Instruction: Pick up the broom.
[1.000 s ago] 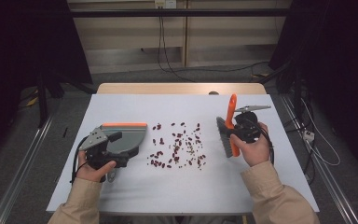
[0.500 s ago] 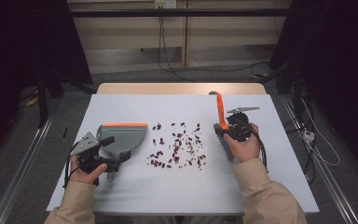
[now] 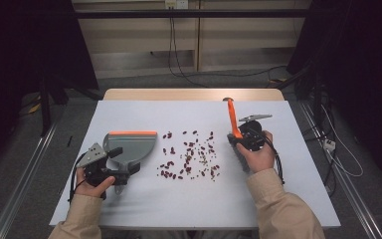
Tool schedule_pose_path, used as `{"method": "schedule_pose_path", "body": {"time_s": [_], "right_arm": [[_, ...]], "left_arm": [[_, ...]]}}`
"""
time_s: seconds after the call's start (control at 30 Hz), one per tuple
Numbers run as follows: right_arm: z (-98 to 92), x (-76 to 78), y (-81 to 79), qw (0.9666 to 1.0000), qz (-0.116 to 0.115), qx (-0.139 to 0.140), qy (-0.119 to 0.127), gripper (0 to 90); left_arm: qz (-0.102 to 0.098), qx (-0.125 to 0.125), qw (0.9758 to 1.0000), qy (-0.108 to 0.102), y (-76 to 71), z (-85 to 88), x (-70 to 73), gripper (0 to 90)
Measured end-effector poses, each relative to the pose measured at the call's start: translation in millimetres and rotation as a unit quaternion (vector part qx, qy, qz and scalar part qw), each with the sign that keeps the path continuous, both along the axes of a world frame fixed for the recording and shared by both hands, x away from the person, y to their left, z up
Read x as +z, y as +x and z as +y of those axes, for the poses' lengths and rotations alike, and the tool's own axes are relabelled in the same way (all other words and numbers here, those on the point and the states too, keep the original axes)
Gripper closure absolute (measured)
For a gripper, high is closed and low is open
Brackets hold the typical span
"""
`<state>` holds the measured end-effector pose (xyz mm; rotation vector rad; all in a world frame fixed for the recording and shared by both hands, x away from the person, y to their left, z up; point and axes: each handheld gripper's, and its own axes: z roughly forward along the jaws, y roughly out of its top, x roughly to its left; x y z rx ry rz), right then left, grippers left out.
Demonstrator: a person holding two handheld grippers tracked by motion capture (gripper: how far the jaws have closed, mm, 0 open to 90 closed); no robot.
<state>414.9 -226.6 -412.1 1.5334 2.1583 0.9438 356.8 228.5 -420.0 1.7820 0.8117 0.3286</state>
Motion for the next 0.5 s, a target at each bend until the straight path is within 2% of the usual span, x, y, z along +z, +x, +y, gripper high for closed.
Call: {"method": "schedule_pose_path", "body": {"time_s": [0.13,0.2,0.37,0.5], "right_arm": [[1.4,-0.3,3.7,0.9999,0.008,-0.005,-0.004,70.6],[1.9,-0.1,5.2,0.9999,0.003,0.001,-0.015,69.9],[0.7,0.8,4.0,0.9999,0.000,0.001,-0.016,61.5],[-1.0,3.5,1.1,0.9998,-0.004,0.003,-0.021,61.5]], "left_arm": [[-0.001,0.001,1.0000,0.000,-0.1,-0.3,-0.2,5.3],[-0.001,0.001,1.0000,0.000,0.0,-0.5,-0.5,5.3],[0.000,0.000,1.0000,0.003,0.8,-0.6,-1.1,5.3],[-0.001,0.000,1.0000,0.003,0.4,-0.8,-1.1,5.3]]}}
